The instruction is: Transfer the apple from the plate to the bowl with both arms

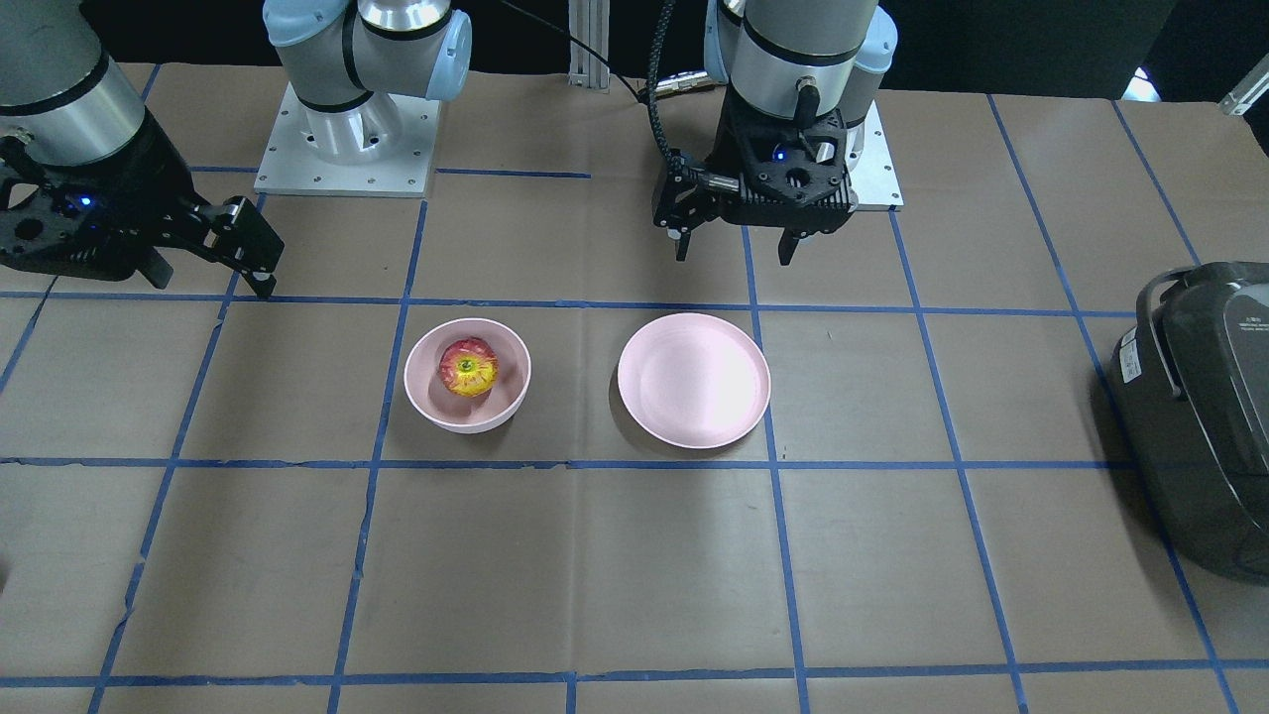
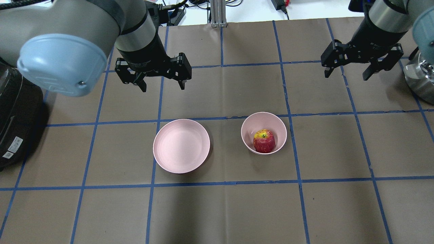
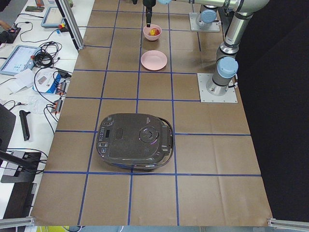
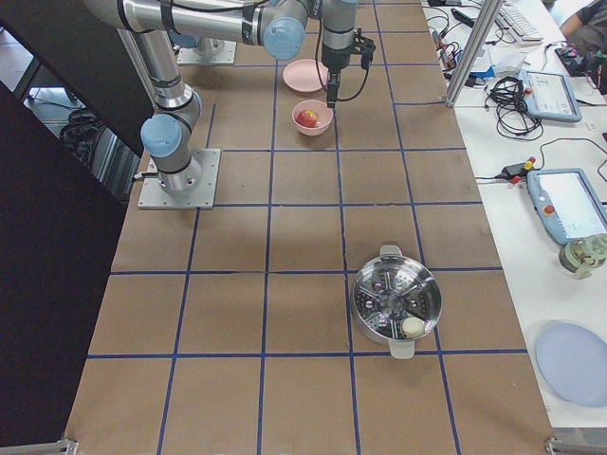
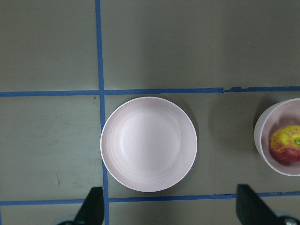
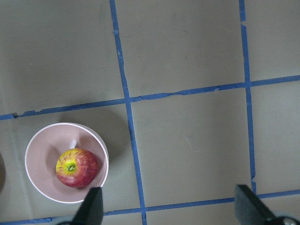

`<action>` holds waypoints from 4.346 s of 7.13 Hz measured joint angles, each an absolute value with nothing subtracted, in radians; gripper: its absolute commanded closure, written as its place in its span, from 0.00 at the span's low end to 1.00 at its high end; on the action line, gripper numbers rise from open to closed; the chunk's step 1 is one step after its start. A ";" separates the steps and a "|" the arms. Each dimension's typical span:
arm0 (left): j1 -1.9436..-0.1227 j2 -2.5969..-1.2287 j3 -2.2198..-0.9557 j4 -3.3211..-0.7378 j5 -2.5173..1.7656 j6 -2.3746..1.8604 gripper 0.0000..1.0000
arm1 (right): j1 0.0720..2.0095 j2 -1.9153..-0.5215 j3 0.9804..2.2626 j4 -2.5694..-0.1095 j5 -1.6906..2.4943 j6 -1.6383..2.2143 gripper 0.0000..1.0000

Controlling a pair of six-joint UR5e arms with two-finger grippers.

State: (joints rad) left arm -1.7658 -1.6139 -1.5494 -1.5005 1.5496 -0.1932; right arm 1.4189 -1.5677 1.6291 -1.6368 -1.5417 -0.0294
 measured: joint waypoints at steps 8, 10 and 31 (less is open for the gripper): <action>-1.749 -1.585 -1.598 -1.458 1.548 -0.179 0.00 | 1.465 -1.556 1.685 -1.653 -1.529 -0.032 0.00; -1.749 -1.585 -1.598 -1.459 1.549 -0.178 0.00 | 1.504 -1.530 1.714 -1.699 -1.509 -0.026 0.00; -1.740 -1.577 -1.595 -1.463 1.551 -0.178 0.00 | 1.548 -1.604 1.666 -1.695 -1.528 -0.038 0.00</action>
State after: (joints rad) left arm -1.7395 -1.5770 -1.5954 -1.4633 1.5511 -0.1783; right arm 1.5478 -1.6043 1.6664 -1.6949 -1.5278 -0.0381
